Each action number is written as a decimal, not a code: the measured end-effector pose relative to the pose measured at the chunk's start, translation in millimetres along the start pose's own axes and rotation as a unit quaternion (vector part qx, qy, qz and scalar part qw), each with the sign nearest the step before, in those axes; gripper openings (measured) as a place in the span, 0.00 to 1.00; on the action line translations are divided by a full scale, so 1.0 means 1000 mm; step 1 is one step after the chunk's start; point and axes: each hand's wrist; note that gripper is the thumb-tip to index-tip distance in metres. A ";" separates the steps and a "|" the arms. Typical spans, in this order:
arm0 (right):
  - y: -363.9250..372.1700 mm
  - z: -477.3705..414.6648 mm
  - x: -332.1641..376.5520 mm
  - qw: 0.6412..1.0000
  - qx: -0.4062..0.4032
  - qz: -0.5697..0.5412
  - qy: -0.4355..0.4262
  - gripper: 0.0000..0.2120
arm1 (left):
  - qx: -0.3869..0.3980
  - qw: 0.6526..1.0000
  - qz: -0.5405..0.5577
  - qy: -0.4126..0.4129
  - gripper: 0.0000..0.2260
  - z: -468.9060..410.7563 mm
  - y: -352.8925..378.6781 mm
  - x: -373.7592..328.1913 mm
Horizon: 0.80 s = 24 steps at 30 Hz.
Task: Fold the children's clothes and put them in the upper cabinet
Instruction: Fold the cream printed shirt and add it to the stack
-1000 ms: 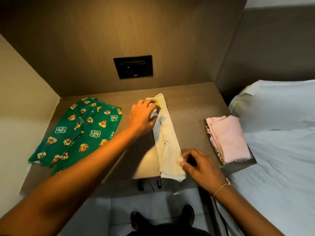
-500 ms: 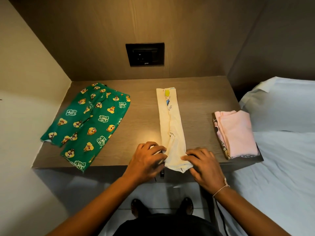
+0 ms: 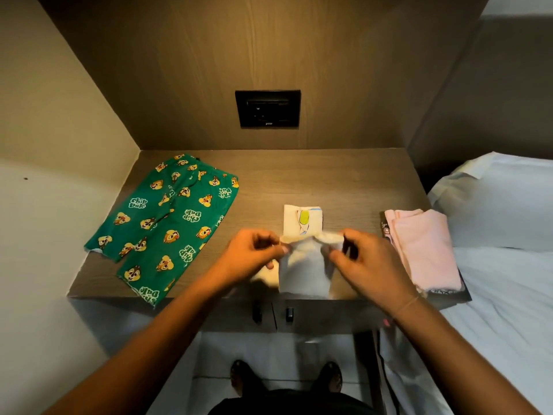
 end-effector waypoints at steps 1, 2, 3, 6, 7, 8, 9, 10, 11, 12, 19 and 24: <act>0.002 -0.019 -0.002 1.000 -0.013 0.019 0.019 0.12 | -0.010 1.000 -0.004 -0.017 0.04 -0.015 -0.004 -0.002; 0.006 -0.040 -0.005 0.998 -0.016 0.039 0.040 0.13 | -0.020 0.999 -0.011 -0.036 0.05 -0.032 -0.009 -0.002; 0.012 -0.060 -0.009 0.996 -0.011 0.060 0.062 0.13 | -0.030 0.998 -0.023 -0.056 0.06 -0.050 -0.012 -0.001; 0.028 -0.108 -0.023 0.988 0.004 0.090 0.125 0.13 | -0.074 0.988 -0.075 -0.111 0.11 -0.096 -0.013 0.011; 0.033 -0.117 -0.028 0.985 0.007 0.099 0.143 0.15 | -0.088 0.983 -0.104 -0.121 0.12 -0.108 -0.012 0.015; 0.035 -0.122 -0.032 0.981 0.010 0.107 0.159 0.16 | -0.100 0.976 -0.146 -0.130 0.13 -0.116 -0.010 0.019; 0.037 -0.123 -0.035 0.980 0.008 0.105 0.171 0.17 | -0.109 0.965 -0.196 -0.139 0.13 -0.122 -0.008 0.022; 0.038 -0.121 -0.039 0.979 -0.002 0.096 0.182 0.17 | -0.116 0.952 -0.242 -0.149 0.13 -0.125 -0.006 0.027; 0.040 -0.116 -0.041 0.978 -0.018 0.088 0.189 0.18 | -0.119 0.940 -0.277 -0.161 0.14 -0.124 -0.003 0.031; 0.042 -0.109 -0.044 0.977 -0.036 0.085 0.194 0.18 | -0.123 0.930 -0.302 -0.167 0.15 -0.121 0.001 0.037; 0.070 -0.079 -0.042 0.961 -0.001 0.100 0.256 0.19 | -0.145 0.927 -0.301 -0.169 0.12 -0.112 0.031 0.048; 0.074 -0.079 -0.041 0.956 -0.035 0.060 0.284 0.13 | -0.150 0.938 -0.245 -0.195 0.10 -0.114 0.040 0.042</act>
Point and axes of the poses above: each hand's wrist, its own z-axis away from the middle knuckle, its own y-axis out of the palm, x = y × z, and after that the axes turned 7 degrees about -z, right-handed
